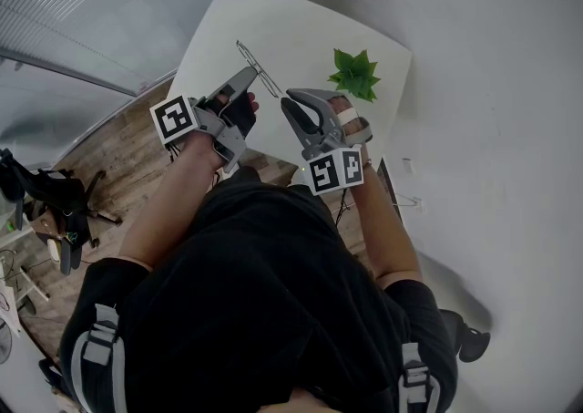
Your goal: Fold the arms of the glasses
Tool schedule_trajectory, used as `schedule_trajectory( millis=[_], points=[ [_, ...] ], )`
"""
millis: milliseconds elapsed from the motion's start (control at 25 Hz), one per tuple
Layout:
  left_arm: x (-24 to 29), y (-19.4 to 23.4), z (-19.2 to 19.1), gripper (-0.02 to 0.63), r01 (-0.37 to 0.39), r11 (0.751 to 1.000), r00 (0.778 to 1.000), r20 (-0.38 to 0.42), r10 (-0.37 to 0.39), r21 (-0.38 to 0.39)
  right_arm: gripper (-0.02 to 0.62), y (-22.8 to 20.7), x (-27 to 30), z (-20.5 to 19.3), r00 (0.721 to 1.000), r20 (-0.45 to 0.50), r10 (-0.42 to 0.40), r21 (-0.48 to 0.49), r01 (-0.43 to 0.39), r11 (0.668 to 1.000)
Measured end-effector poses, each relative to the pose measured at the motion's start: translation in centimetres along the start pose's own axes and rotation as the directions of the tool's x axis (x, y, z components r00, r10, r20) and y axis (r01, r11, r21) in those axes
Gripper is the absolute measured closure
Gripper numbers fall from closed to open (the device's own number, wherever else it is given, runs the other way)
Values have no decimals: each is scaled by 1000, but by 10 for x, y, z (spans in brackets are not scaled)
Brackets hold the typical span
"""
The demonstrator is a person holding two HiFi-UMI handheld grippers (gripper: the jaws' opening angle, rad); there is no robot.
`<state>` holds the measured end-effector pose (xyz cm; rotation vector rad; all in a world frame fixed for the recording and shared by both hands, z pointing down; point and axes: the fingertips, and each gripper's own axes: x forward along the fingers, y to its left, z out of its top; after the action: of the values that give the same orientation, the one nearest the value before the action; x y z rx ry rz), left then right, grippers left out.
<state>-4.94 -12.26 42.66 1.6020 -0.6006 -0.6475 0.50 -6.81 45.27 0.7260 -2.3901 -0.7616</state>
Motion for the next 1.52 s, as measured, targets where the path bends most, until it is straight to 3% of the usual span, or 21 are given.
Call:
schedule_trajectory(
  millis=[200,480,560,680,760,880,1120,1520],
  points=[
    [-1,4,-1,594,-1,1000,1000,6,1,8,511,-15,-14,-2,998,37,-48,138,42,990],
    [-1,3,-2,594,1,1000,1000,-4,-1,-1,552,-46,-29,8,986,90,-140,334,103,937],
    [-1,4,-3,594,1,1000,1000,-8,-1,0,566,-56,-31,11,977,124,-176,409,111,906],
    [-1,4,-4,593,-1,1000,1000,-16,1,-2,577,-67,-35,10,961,150,-234,554,114,825],
    [0,5,-6,594,-2,1000,1000,-19,2,-3,583,-71,-37,2,958,142,-250,605,116,788],
    [1,5,-8,593,0,1000,1000,-24,0,-5,583,-72,-40,-13,956,122,-268,643,130,755],
    [2,1,-10,592,10,1000,999,-34,-11,-15,583,-76,-39,-13,947,110,-301,677,150,720],
    [3,0,-10,594,16,1000,999,-31,-16,-20,583,-78,-39,-14,940,93,-328,697,174,695]
  ],
)
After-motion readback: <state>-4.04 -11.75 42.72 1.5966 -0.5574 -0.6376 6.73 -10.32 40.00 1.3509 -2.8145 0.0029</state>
